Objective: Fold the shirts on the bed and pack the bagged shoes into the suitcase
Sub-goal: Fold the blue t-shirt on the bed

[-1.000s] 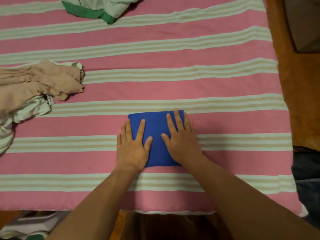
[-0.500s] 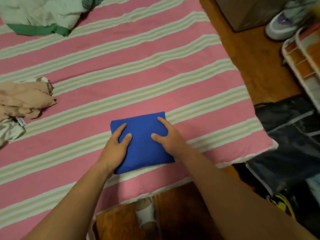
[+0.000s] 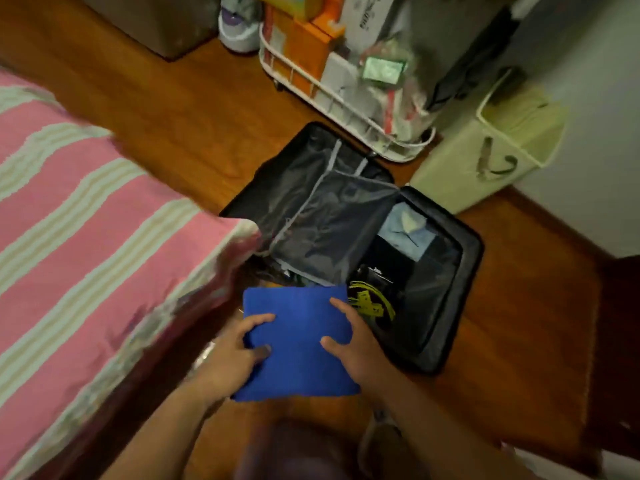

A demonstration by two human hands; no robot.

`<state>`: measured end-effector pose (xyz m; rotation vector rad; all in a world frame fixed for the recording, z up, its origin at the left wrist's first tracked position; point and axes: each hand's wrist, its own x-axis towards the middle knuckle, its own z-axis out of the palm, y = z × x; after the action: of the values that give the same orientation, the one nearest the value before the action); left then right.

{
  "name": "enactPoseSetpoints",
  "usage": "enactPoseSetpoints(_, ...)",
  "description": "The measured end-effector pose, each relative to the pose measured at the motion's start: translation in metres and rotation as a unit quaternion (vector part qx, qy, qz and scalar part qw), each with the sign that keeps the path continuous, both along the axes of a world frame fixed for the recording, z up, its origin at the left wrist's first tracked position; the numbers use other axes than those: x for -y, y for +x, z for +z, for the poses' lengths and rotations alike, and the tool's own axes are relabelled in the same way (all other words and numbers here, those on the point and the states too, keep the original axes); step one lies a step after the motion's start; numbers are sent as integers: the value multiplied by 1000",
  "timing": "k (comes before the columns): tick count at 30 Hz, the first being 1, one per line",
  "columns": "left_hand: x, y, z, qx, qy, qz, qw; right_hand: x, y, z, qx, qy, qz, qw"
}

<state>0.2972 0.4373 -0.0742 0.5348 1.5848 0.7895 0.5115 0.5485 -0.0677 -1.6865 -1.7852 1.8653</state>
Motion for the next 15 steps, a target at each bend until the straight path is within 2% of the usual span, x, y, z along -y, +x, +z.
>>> enactPoseSetpoints(3, -78, 90, -45, -18, -35, -26, 999, -48, 93, -55, 7, -18, -64, 998)
enactPoseSetpoints(6, -157, 188, -131, -13, -64, -63, 996, -98, 190, -137, 34, -27, -155, 987)
enactPoseSetpoints(9, -220, 267, -204, -14, -80, -112, 990, -140, 268, -209, 56, -60, -201, 976)
enactPoseSetpoints(12, -282, 317, -254, -41, -63, -146, 987, -186, 311, -261, 71, -78, -239, 965)
enactPoseSetpoints(15, -353, 334, -298, -84, -23, -149, 985, -249, 323, -304, 57, -44, -250, 966)
